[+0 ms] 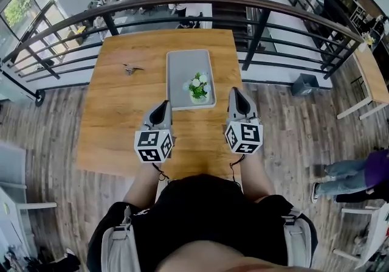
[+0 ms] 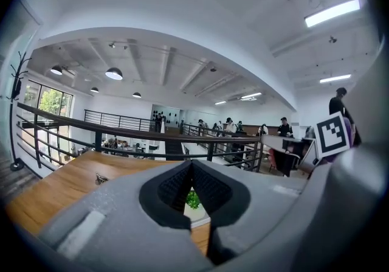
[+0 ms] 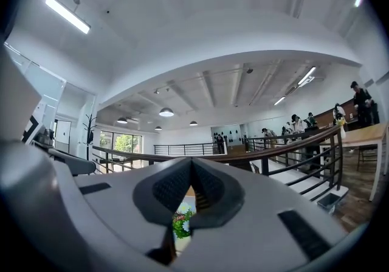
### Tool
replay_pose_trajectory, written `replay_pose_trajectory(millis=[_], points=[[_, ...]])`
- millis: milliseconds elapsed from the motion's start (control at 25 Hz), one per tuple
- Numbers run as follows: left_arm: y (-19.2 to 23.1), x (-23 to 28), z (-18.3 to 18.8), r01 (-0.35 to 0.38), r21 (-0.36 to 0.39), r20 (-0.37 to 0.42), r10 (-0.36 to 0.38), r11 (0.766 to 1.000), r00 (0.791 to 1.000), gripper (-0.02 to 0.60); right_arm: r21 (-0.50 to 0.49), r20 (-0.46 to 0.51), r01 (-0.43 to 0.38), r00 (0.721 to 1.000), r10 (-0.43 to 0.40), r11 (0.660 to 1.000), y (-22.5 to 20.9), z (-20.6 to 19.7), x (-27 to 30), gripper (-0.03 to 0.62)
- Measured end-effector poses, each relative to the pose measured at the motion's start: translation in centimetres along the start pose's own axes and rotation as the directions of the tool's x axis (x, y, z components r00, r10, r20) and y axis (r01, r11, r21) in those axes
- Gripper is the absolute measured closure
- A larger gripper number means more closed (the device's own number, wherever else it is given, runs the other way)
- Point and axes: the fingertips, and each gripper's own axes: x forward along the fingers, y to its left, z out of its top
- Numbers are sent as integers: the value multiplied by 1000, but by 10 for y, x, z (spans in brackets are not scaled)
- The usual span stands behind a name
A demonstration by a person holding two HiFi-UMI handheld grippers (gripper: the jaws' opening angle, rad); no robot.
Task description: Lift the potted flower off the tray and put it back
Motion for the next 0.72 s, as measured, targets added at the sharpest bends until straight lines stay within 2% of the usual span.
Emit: replay_pose_trajectory(millis=[280, 480, 720], points=[[1, -4, 9, 11, -10, 43, -10, 1000, 999, 569, -30, -1, 6, 1000, -6, 1000, 0, 2, 4, 599], [10, -11, 20, -61, -7, 127, 62, 998, 990, 569, -16, -3, -7, 1000, 7, 1000, 1, 0, 4, 599], [3, -6, 21, -54, 25, 149, 50, 998, 988, 569, -13, -4, -3, 1000, 3, 1000, -4, -5, 6, 599]])
